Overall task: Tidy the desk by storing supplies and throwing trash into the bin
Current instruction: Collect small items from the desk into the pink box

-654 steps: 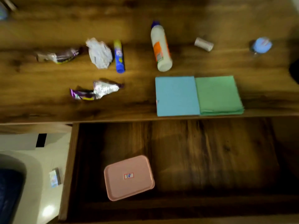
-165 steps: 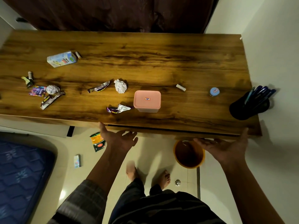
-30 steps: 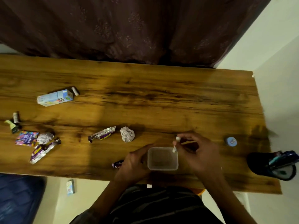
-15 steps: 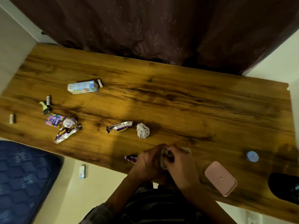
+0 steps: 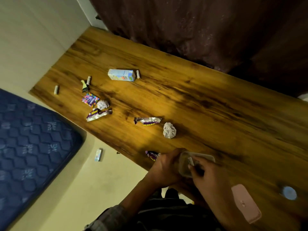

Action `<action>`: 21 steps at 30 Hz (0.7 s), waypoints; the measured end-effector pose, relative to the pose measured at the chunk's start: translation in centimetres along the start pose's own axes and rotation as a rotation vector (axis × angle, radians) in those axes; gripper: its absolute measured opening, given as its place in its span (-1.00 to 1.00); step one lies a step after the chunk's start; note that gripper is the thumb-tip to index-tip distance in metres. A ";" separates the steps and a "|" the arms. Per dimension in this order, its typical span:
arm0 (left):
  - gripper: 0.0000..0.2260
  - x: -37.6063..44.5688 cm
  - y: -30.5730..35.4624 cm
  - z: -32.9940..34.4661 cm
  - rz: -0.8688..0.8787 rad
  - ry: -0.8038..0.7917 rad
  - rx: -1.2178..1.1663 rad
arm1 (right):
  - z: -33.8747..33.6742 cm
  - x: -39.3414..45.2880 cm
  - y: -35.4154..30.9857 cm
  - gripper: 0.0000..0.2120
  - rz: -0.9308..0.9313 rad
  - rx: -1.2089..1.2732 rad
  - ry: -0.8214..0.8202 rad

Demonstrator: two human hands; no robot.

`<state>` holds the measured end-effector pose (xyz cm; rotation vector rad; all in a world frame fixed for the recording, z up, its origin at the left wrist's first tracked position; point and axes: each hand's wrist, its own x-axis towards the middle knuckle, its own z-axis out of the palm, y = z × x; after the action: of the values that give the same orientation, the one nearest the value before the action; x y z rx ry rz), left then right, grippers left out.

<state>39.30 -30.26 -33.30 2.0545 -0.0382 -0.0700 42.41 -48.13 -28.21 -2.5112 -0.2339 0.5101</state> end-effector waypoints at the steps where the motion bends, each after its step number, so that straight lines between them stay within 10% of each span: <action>1: -0.45 -0.3 0.2 -0.2 0.006 0.029 -0.004 | -0.3 0.0 -0.3 -0.66 -0.028 -0.001 0.010; 21: -0.43 -7.3 -4.1 -16.5 -0.130 0.335 -0.053 | 7.6 3.6 -14.1 -0.73 -0.552 0.044 0.172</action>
<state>33.10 -13.32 -29.03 1.9898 0.3016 0.1906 41.77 -31.73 -27.25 -2.2912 -0.8059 0.0741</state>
